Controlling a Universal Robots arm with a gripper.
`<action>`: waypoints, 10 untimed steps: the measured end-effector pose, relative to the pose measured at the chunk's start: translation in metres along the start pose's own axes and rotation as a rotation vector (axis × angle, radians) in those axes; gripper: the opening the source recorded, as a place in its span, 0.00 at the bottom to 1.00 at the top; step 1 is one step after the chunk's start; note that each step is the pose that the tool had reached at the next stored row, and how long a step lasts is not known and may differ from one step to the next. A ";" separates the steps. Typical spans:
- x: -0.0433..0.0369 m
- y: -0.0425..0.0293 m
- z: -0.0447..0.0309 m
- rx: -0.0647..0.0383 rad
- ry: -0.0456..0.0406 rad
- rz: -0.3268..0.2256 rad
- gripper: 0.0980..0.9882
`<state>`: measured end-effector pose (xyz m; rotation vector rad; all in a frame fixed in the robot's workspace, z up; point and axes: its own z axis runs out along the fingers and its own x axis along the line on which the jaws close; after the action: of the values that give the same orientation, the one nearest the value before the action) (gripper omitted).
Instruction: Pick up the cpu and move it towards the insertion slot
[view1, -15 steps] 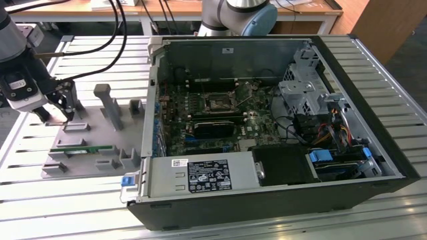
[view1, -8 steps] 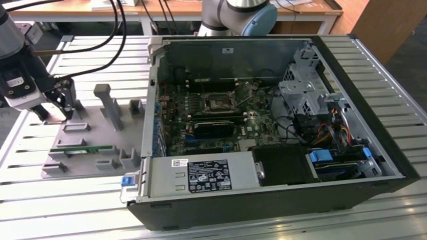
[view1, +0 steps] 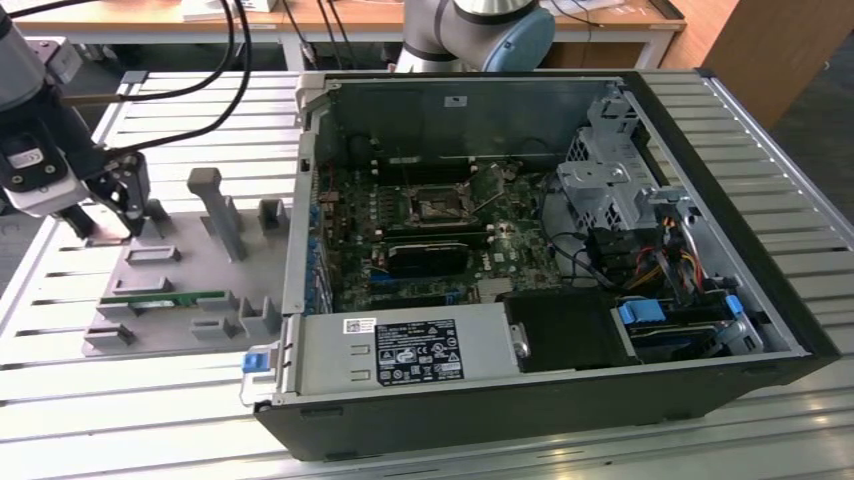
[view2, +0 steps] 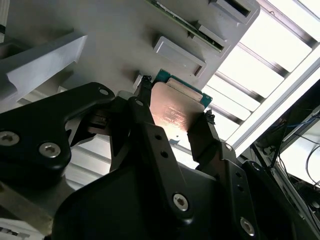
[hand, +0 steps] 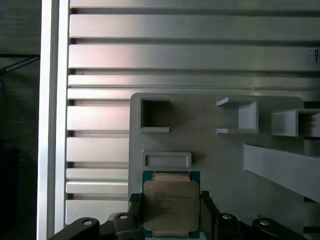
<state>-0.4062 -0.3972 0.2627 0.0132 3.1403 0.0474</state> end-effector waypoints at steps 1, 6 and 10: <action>0.0000 0.0000 -0.0006 0.000 0.0001 0.000 0.50; 0.0000 0.0001 -0.0039 0.000 0.0001 0.000 0.50; 0.0000 0.0002 -0.0062 0.000 0.0001 0.000 0.50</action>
<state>-0.4062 -0.3972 0.2689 0.0132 3.1404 0.0474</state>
